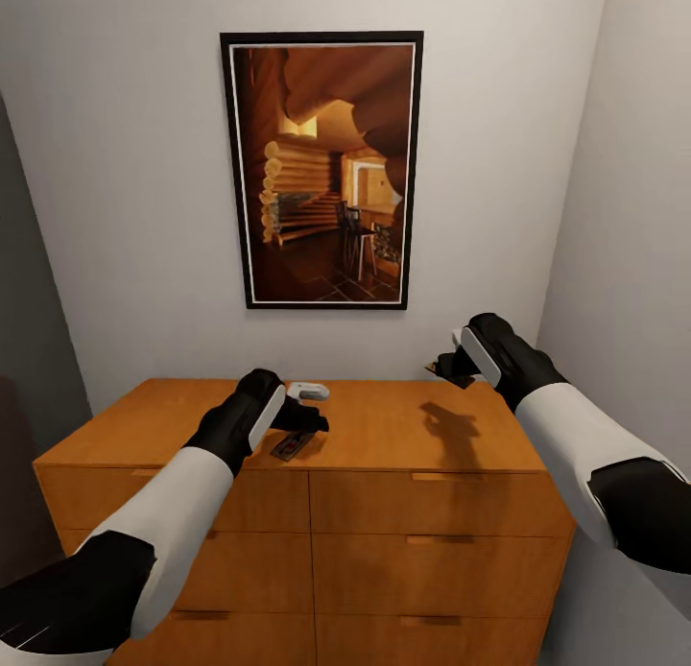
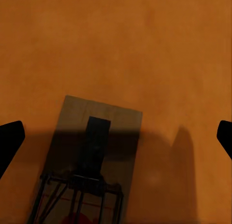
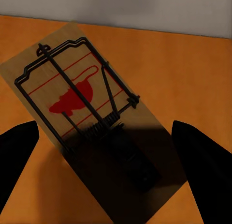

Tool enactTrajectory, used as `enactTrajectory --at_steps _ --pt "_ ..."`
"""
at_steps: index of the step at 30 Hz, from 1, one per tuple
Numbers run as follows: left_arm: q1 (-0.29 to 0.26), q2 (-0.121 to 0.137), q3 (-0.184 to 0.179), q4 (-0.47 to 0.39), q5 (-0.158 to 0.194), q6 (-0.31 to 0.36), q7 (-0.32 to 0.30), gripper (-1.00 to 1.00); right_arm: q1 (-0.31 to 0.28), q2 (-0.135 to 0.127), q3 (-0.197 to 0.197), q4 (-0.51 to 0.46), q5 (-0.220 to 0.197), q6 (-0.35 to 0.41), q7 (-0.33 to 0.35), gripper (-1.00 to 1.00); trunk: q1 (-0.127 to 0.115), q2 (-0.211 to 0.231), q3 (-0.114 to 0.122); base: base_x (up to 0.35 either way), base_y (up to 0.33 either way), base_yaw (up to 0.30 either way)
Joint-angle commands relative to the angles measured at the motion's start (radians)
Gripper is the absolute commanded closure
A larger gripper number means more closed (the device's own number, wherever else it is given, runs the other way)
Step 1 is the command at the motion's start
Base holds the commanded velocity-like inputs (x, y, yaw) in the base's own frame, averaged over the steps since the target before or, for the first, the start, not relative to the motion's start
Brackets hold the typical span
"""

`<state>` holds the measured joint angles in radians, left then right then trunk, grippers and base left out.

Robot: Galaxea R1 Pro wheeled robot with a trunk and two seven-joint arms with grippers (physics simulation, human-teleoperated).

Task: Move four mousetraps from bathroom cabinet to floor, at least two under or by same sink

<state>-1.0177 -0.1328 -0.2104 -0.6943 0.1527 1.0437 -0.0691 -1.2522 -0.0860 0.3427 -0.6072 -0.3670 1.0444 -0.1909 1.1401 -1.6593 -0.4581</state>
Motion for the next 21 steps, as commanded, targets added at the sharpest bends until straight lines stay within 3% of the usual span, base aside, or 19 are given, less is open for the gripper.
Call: enactTrajectory --at_steps 1,5,13,21 --pt "-0.001 0.001 -0.002 0.004 0.002 0.003 0.0 -1.0 -0.001 -0.001 0.007 -0.001 -0.011 0.003 -0.008 1.0 0.0 -0.001 -0.001 0.0 0.0 0.0" --pt "-0.001 0.003 -0.001 0.01 -0.005 0.003 0.0 -1.0 -0.001 -0.001 0.007 0.0 -0.01 0.003 -0.009 1.0 0.0 -0.001 -0.001 0.0 0.0 0.0" --pt "-0.001 0.001 0.002 0.011 -0.087 0.003 0.0 -1.0 -0.001 -0.001 0.008 0.001 -0.01 0.003 -0.01 1.0 0.0 -0.001 -0.001 0.0 0.0 0.0" --pt "-0.001 0.001 0.004 0.013 -0.111 0.003 0.0 -1.0 -0.001 -0.001 0.009 0.001 -0.01 0.003 -0.01 1.0 0.0 -0.001 -0.001 0.0 0.0 0.0"
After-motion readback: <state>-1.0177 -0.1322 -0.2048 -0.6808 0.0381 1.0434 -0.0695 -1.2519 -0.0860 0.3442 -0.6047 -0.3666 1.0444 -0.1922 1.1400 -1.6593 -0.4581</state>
